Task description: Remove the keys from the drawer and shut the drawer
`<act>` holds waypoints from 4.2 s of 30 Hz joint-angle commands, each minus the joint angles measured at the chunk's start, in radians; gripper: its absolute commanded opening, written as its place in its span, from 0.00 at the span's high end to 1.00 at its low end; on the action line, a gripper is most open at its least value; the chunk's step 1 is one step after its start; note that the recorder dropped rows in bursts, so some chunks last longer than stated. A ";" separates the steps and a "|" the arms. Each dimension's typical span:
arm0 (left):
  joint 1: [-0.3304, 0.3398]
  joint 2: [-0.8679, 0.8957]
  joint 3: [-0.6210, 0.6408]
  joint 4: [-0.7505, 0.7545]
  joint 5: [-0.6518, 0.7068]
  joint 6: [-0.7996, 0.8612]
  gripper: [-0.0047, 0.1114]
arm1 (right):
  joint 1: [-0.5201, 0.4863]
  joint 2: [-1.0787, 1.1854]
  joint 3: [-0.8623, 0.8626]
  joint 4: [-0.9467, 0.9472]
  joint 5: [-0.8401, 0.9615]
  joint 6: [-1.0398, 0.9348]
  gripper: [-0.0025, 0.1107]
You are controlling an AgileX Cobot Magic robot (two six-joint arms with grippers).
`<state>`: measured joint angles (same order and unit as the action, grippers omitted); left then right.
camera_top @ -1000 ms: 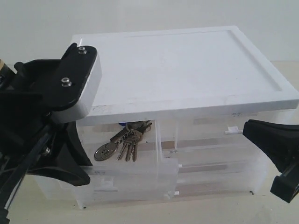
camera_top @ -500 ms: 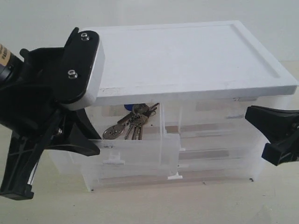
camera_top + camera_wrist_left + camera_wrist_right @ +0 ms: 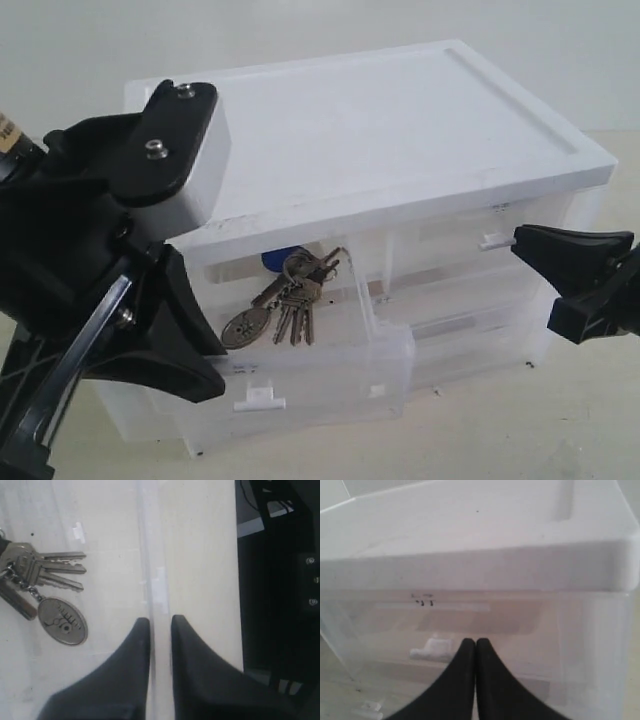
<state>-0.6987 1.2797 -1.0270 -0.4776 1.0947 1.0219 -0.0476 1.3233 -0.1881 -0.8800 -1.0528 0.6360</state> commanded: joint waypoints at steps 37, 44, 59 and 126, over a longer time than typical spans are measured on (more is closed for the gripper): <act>-0.009 -0.128 0.153 -0.230 -0.299 -0.585 0.50 | -0.002 0.003 -0.014 -0.043 -0.050 0.037 0.98; -0.009 -0.128 0.153 -0.114 -0.255 -0.607 0.50 | -0.002 0.003 -0.014 -0.049 -0.050 0.037 0.98; -0.009 -0.259 0.153 0.254 -0.297 -0.872 0.50 | -0.002 0.003 -0.014 -0.245 -0.168 0.061 0.98; -0.033 -0.348 0.188 0.391 -0.333 -0.762 0.70 | 0.457 -0.197 -0.014 -0.166 0.257 0.069 0.98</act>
<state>-0.7054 0.9363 -0.8415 0.0487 0.7338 -0.0068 0.4077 1.1261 -0.1966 -1.0611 -0.7986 0.7161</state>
